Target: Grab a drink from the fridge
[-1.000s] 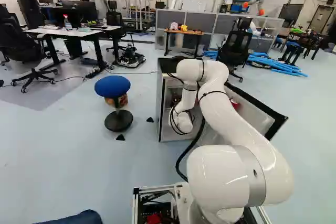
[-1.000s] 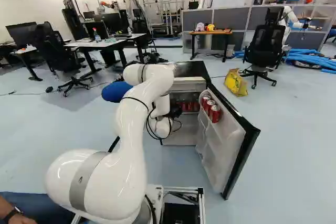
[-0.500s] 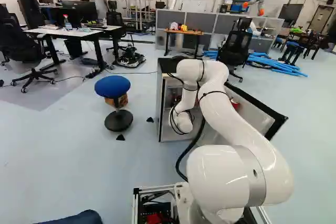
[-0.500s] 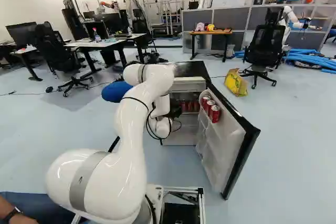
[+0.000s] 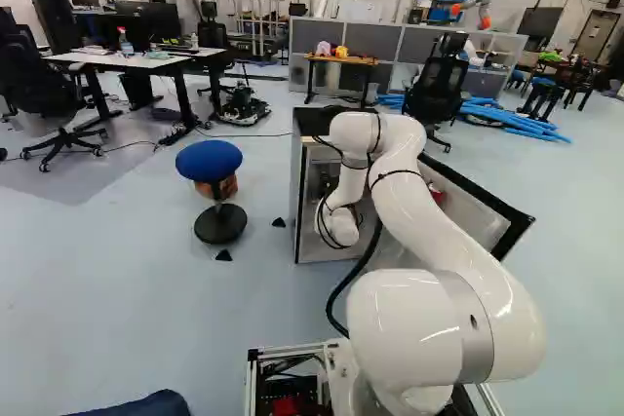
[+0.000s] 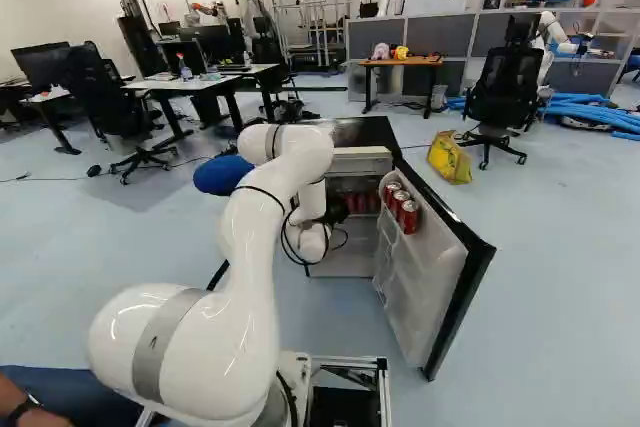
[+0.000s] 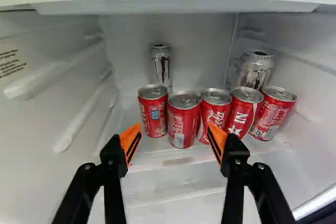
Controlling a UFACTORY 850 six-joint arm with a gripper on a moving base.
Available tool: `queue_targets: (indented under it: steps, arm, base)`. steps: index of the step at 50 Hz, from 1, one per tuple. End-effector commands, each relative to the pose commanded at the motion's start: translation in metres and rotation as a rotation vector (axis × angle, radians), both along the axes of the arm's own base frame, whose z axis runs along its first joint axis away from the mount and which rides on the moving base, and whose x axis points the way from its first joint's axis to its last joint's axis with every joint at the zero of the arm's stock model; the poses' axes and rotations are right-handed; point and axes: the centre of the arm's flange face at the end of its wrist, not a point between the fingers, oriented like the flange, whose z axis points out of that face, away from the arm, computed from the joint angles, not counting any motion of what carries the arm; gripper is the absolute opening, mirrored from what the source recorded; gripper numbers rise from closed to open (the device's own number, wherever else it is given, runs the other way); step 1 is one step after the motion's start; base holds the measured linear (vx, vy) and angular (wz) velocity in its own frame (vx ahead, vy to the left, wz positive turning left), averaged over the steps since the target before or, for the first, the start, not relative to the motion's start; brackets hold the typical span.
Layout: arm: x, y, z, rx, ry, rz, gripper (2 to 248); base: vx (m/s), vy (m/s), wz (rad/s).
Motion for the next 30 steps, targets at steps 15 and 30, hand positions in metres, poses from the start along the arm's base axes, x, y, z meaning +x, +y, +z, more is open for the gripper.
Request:
queue_targets:
  steps: [15, 30]
  arm:
    - [0.011, 0.0, -0.004, -0.002, -0.02, 0.002, 181]
    - [0.019, -0.003, -0.008, -0.004, -0.037, -0.001, 181]
  base:
    - [0.0, 0.0, 0.0]
    - [0.0, 0.0, 0.0]
